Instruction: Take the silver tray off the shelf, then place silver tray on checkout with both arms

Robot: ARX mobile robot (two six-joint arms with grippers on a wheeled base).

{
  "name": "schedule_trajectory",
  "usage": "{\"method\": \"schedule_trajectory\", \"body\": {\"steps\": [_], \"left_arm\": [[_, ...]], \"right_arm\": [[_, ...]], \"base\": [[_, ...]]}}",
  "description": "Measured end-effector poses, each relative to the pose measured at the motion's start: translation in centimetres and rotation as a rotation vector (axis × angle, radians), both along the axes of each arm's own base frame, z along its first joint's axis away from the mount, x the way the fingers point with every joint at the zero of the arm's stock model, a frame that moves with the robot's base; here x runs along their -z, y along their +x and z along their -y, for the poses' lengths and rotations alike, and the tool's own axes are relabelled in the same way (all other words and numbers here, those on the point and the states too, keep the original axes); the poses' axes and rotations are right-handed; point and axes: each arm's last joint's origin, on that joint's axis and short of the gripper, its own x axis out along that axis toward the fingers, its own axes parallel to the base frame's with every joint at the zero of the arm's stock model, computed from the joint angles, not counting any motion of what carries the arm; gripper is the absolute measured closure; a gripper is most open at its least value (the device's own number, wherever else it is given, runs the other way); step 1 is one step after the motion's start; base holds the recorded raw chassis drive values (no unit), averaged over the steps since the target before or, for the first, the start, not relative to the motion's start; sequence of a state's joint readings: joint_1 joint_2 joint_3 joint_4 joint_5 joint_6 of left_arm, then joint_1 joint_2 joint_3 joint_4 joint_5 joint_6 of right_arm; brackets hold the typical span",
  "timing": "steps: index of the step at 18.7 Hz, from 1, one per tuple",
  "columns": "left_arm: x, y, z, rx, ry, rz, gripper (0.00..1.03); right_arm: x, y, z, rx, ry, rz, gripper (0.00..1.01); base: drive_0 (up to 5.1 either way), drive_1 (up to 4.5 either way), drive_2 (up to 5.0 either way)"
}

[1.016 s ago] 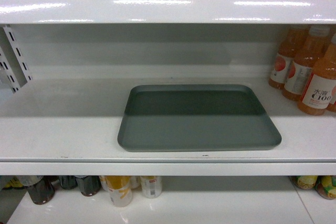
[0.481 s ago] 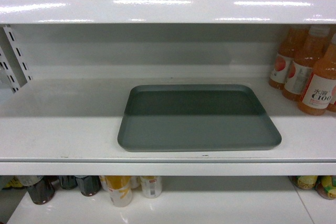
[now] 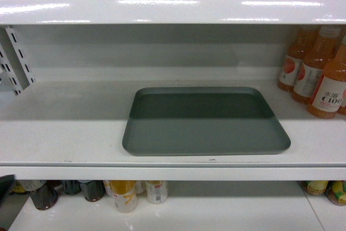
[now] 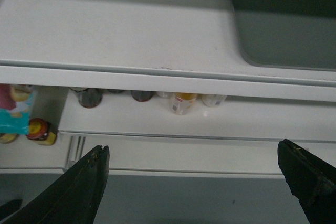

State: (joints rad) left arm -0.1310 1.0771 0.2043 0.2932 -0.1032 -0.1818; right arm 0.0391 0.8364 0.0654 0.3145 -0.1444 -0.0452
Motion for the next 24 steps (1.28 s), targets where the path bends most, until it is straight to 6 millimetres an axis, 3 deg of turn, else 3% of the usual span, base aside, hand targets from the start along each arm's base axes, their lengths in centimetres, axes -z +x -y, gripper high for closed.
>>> {"method": "schedule_trajectory", "body": {"steps": [2, 8, 18, 24], "left_arm": [[0.5, 1.1, 0.2, 0.008, 0.001, -0.02, 0.05], [5.4, 8.4, 3.3, 0.123, 0.06, -0.173, 0.05], [6.6, 19.4, 7.0, 0.137, 0.124, -0.179, 0.05], [7.6, 23.8, 8.0, 0.108, 0.121, -0.212, 0.05]], "right_arm": [[0.4, 0.8, -0.1, 0.007, -0.005, -0.019, 0.03], [3.0, 8.7, -1.4, 0.052, 0.035, -0.129, 0.03], [4.6, 19.5, -1.2, 0.14, 0.08, -0.178, 0.03], [6.1, 25.1, -1.4, 0.16, 0.062, -0.206, 0.03]], "base": [[0.0, 0.0, 0.0], [0.0, 0.0, 0.0], [0.0, 0.0, 0.0], [0.0, 0.0, 0.0]]}}
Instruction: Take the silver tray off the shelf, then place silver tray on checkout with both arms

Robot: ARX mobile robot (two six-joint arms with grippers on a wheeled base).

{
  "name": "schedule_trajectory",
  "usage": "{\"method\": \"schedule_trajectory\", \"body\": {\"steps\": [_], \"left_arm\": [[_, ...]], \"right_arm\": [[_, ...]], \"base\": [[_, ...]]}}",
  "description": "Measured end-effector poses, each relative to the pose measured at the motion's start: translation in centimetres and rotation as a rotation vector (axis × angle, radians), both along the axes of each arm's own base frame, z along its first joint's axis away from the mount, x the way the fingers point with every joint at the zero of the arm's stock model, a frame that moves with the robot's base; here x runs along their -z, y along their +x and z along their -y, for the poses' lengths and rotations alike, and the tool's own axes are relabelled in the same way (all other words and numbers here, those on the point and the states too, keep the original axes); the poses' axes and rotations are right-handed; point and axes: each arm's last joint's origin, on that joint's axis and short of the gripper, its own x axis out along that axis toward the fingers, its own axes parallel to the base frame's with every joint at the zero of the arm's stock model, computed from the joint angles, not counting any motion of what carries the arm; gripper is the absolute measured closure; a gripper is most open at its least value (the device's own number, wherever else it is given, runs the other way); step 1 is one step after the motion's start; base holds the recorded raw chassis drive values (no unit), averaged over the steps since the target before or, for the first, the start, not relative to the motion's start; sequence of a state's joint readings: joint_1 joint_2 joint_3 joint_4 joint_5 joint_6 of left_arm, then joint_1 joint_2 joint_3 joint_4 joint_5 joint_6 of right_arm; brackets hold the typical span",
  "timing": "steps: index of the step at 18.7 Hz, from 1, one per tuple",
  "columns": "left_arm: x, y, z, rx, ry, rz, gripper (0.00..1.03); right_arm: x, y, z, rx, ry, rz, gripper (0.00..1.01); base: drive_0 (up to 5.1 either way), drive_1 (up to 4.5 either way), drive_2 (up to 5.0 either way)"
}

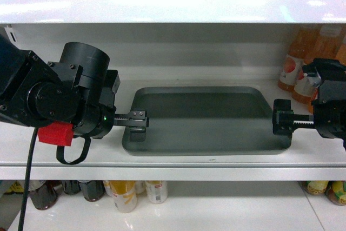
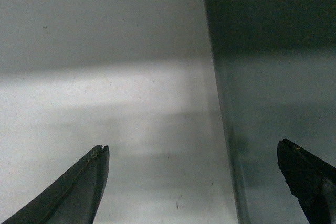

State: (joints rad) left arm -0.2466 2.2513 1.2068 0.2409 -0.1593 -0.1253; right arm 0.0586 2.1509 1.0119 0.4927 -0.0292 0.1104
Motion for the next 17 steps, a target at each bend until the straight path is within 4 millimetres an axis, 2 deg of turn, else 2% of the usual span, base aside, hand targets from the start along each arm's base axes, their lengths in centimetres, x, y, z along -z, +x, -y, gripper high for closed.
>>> {"method": "schedule_trajectory", "body": {"steps": [2, 9, 16, 17], "left_arm": [[0.1, 1.1, 0.2, -0.013, -0.001, -0.001, 0.05], [0.8, 2.6, 0.3, -0.043, 0.011, -0.029, 0.05], [1.0, 2.7, 0.5, -0.045, -0.021, -0.109, 0.05], [0.9, 2.7, 0.5, -0.048, -0.021, -0.129, 0.05]], "right_arm": [[0.8, 2.0, -0.1, 0.006, -0.013, -0.025, 0.03], [2.3, 6.7, -0.3, 0.014, -0.026, -0.087, 0.03], [3.3, 8.2, -0.3, 0.001, -0.053, -0.166, 0.03], [3.2, 8.2, -0.4, -0.003, -0.052, -0.171, 0.06]], "base": [[0.0, 0.0, 0.0], [0.0, 0.0, 0.0], [0.0, 0.0, 0.0], [0.0, 0.0, 0.0]]}}
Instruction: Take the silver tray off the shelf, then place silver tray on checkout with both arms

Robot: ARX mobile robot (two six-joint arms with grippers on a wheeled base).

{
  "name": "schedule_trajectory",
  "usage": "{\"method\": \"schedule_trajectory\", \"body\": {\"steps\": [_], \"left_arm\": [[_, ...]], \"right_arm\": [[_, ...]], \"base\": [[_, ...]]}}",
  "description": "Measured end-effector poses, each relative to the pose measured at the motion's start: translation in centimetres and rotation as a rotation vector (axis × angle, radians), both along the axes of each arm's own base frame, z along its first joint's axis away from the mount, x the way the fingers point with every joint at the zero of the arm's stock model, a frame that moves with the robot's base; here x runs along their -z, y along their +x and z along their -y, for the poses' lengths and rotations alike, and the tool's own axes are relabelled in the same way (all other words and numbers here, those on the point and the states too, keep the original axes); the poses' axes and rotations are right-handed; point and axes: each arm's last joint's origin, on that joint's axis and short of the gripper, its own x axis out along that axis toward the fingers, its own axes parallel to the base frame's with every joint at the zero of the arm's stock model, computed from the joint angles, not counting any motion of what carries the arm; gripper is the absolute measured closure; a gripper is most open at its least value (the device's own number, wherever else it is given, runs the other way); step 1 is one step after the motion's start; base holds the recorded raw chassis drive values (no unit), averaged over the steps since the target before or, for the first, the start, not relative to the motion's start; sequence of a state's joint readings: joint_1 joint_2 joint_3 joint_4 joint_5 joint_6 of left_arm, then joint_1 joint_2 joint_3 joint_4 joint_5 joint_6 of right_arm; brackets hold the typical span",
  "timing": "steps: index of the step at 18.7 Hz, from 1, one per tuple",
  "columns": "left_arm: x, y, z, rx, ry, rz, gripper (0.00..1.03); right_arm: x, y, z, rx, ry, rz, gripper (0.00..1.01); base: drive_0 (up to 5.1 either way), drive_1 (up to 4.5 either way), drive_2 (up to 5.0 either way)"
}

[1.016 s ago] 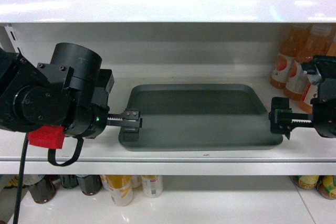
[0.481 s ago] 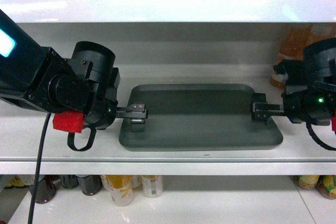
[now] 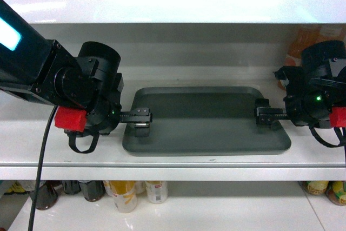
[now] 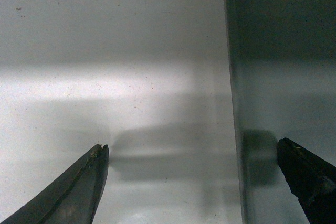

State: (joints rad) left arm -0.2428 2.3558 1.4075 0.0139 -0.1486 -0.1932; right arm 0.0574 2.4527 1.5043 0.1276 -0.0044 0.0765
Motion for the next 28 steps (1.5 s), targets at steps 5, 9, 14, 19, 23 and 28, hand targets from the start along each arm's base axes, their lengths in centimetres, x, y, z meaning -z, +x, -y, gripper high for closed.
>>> {"method": "schedule_trajectory", "body": {"steps": [5, 9, 14, 19, 23, 28], "left_arm": [[0.2, -0.6, 0.7, 0.02, -0.01, -0.055, 0.42], [0.4, -1.9, 0.6, 0.021, -0.034, -0.074, 0.76], [0.5, -3.9, 0.0, -0.029, -0.122, -0.066, 1.0], [-0.3, -7.6, -0.7, -0.065, -0.103, -0.043, 1.0], [-3.2, -10.9, -1.1, -0.045, -0.064, 0.034, 1.0], [-8.2, -14.5, -1.0, -0.004, -0.061, 0.187, 1.0]], "right_arm": [[0.3, -0.3, -0.5, -0.034, -0.003, -0.024, 0.51], [0.3, -1.1, -0.6, -0.032, -0.014, -0.03, 0.85], [0.4, -3.0, -0.5, -0.023, 0.021, -0.025, 0.97], [-0.1, -7.3, -0.9, -0.006, 0.067, -0.02, 0.97], [-2.2, -11.7, -1.0, 0.015, 0.12, 0.018, 0.97], [-7.1, -16.0, -0.8, 0.026, 0.175, 0.151, 0.98]], "base": [[0.0, 0.0, 0.0], [0.0, 0.0, 0.0], [0.0, 0.0, 0.0], [0.0, 0.0, 0.0], [0.0, 0.0, 0.0], [0.0, 0.0, 0.0]]}}
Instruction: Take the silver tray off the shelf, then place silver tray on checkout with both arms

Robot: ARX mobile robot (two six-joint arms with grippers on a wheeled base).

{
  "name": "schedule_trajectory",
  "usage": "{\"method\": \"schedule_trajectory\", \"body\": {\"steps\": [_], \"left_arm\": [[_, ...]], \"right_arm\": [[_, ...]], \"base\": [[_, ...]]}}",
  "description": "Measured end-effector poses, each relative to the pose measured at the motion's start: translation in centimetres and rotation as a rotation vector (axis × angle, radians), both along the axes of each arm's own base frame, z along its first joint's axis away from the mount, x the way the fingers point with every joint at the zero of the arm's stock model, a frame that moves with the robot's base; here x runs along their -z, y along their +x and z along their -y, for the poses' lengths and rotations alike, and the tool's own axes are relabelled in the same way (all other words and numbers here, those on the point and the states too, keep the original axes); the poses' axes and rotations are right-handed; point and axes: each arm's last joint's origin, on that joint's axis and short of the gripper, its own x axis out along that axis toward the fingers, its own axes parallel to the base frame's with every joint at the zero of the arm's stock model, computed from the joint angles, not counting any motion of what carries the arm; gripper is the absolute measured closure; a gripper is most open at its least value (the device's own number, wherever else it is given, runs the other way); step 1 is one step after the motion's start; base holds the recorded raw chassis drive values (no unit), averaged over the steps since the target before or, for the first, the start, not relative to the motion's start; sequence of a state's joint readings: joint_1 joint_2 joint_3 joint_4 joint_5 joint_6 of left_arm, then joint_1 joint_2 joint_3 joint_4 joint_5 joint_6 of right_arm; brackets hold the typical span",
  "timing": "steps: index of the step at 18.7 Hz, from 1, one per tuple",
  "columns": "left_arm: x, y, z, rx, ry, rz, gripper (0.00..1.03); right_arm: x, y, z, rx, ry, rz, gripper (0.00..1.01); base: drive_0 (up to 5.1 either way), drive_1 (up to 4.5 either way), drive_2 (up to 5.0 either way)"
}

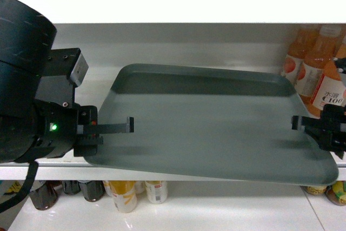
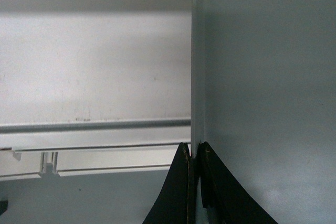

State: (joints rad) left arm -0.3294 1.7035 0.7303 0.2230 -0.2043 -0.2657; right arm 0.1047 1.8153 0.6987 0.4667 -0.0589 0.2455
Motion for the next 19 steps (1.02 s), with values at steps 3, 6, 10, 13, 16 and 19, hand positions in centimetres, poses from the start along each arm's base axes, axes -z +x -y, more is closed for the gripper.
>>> {"method": "schedule_trajectory", "body": {"steps": [3, 6, 10, 13, 16, 19], "left_arm": [[-0.4, -2.5, -0.3, 0.0, -0.01, -0.007, 1.0], [-0.4, -2.9, -0.1, 0.005, -0.001, 0.019, 1.0], [-0.4, -2.9, -0.1, 0.006, 0.0, 0.019, 1.0], [-0.4, -2.9, -0.1, 0.006, 0.0, 0.021, 1.0], [-0.4, -2.9, -0.1, 0.006, 0.0, 0.021, 1.0], [-0.4, -3.0, -0.1, 0.006, 0.001, 0.017, 1.0]], "right_arm": [[-0.8, -2.8, 0.1, -0.009, 0.009, 0.024, 0.98], [-1.1, -3.4, 0.2, 0.002, -0.016, 0.07, 0.98], [-1.0, -3.5, 0.2, 0.002, -0.018, 0.068, 0.98], [-1.1, -3.5, 0.2, 0.002, -0.018, 0.069, 0.98], [-1.0, -3.5, 0.2, 0.001, -0.02, 0.069, 0.98], [-1.0, -3.5, 0.2, 0.001, -0.021, 0.063, 0.98]], "base": [[0.0, 0.0, 0.0], [0.0, 0.0, 0.0], [0.0, 0.0, 0.0], [0.0, -2.85, 2.9], [0.1, -4.19, 4.3], [0.0, -4.29, 4.3]]}}
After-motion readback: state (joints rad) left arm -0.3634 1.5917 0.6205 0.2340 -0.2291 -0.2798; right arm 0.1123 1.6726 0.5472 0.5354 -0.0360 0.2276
